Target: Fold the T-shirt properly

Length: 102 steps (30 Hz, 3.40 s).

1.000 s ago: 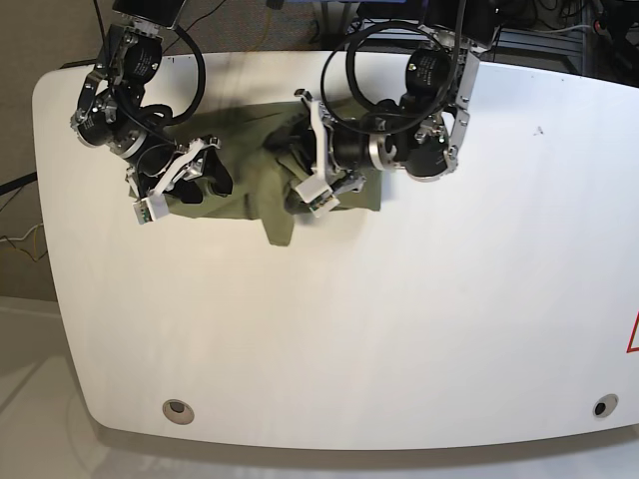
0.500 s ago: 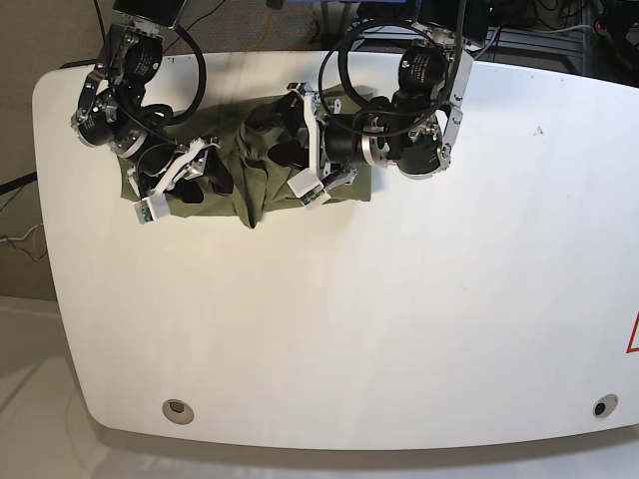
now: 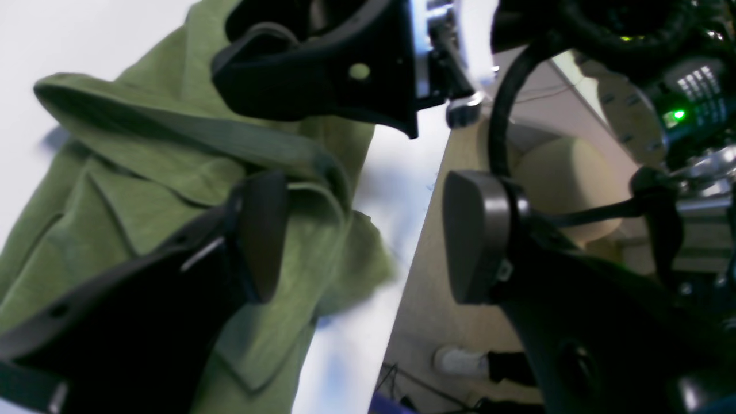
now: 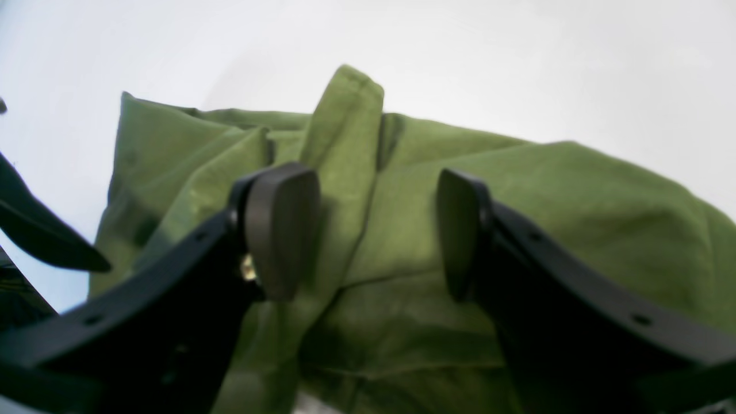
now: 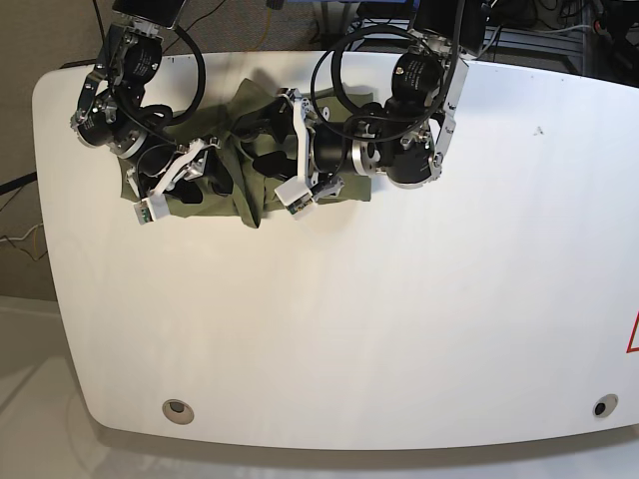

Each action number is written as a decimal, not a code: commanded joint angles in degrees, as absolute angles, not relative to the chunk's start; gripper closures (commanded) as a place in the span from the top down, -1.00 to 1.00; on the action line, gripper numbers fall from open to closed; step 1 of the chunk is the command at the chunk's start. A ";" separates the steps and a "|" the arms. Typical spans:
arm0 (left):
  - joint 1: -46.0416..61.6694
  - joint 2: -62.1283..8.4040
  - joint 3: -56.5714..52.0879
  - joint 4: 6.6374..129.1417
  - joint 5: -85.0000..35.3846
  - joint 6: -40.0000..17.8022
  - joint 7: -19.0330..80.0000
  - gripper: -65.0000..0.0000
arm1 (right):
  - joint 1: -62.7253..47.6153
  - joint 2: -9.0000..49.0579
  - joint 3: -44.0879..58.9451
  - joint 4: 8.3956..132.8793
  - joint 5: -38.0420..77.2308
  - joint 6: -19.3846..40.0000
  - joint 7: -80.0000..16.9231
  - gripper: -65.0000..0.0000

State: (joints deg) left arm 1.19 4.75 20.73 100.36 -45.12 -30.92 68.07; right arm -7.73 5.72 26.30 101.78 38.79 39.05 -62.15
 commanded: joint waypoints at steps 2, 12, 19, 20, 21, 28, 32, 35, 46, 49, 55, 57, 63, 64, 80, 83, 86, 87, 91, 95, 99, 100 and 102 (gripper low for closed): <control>-0.14 5.72 20.98 101.00 -46.87 -31.70 67.10 0.11 | -6.99 6.47 26.65 102.77 39.58 39.41 -61.29 0.10; 0.37 4.38 20.69 100.56 -45.81 -31.68 66.74 -0.02 | -6.15 6.60 26.16 102.62 40.10 39.94 -62.02 0.09; 0.77 -0.62 17.64 101.35 -45.74 -31.57 65.86 0.12 | -5.42 6.61 27.23 102.49 40.19 40.00 -64.33 0.10; 0.90 -1.18 17.07 101.40 -45.78 -31.57 65.77 0.14 | -5.31 6.62 27.40 102.54 40.22 40.00 -64.78 0.10; 1.03 -1.74 16.50 101.44 -45.82 -31.57 65.67 0.15 | -5.20 6.62 27.58 102.58 40.24 40.00 -65.23 0.10; 1.61 -4.30 15.53 101.85 -45.86 -31.70 65.60 0.20 | -4.48 6.61 28.79 102.74 40.47 40.00 -66.90 0.10; 1.18 -4.78 17.13 101.89 -45.52 -31.11 65.69 0.24 | -4.50 6.73 28.92 103.06 40.84 40.00 -66.70 0.10; 1.19 -5.03 16.88 102.08 -45.47 -31.14 65.61 0.22 | -4.43 6.75 29.22 102.94 41.18 40.00 -66.80 0.10; 2.07 -5.19 9.40 104.73 -44.90 -31.27 65.05 -0.64 | -5.01 6.87 28.91 103.22 40.52 40.00 -64.32 0.09; 3.17 -5.97 8.69 105.60 -44.70 -31.37 64.36 -0.90 | -5.14 6.94 28.91 103.41 40.43 40.00 -64.06 0.09; 6.77 -9.60 10.84 104.31 -44.46 -30.48 64.54 -0.76 | -5.64 7.08 28.68 101.31 39.53 39.77 -62.85 0.12; 7.15 -10.32 11.50 103.75 -44.26 -30.35 64.89 -0.51 | -5.65 7.20 28.96 100.75 39.46 39.66 -62.78 0.15; 6.47 -11.15 11.92 100.98 -43.95 -30.04 64.80 -0.05 | -5.11 7.71 31.46 97.84 41.42 39.47 -63.96 0.27; 6.45 -11.16 11.84 100.77 -43.95 -30.01 64.76 -0.02 | -5.08 7.95 32.01 97.20 42.05 39.48 -64.24 0.28; 8.25 -10.13 11.29 101.48 -43.72 -28.83 63.60 0.18 | -6.78 16.95 36.71 90.63 48.77 38.91 -65.62 0.33; 8.65 -9.08 11.16 100.97 -43.47 -28.96 64.08 0.19 | -6.26 19.30 35.98 90.46 49.61 37.69 -65.37 0.32; 9.20 -8.28 10.92 100.73 -43.41 -28.92 63.98 0.19 | -6.30 20.06 35.93 89.62 49.57 37.64 -65.45 0.32; 9.38 -8.00 10.84 100.67 -43.37 -28.92 63.97 0.19 | -6.29 20.28 35.94 89.31 49.55 37.63 -65.50 0.32; 10.36 -7.29 10.73 100.51 -43.11 -28.89 63.74 0.16 | -6.07 21.05 36.08 87.37 49.64 37.68 -65.57 0.32; 11.82 -8.62 11.38 101.39 -42.65 -28.52 63.88 0.03 | -5.09 23.75 36.35 82.18 53.42 37.45 -65.69 0.33; 12.18 -9.15 11.41 101.64 -42.59 -28.50 63.64 -0.06 | -4.68 24.94 36.59 78.84 56.34 37.67 -66.09 0.33; 12.16 -9.21 11.46 101.64 -42.61 -28.51 63.68 -0.06 | -4.64 25.04 36.60 78.40 57.13 37.69 -66.28 0.34; 11.85 -9.24 11.41 101.78 -42.99 -28.33 63.74 -0.03 | -4.51 24.99 36.36 77.53 59.84 38.04 -66.82 0.34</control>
State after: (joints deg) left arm 12.78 -9.26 11.53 100.25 -41.30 -28.29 64.69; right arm -5.45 24.03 36.45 77.36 56.07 37.34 -66.74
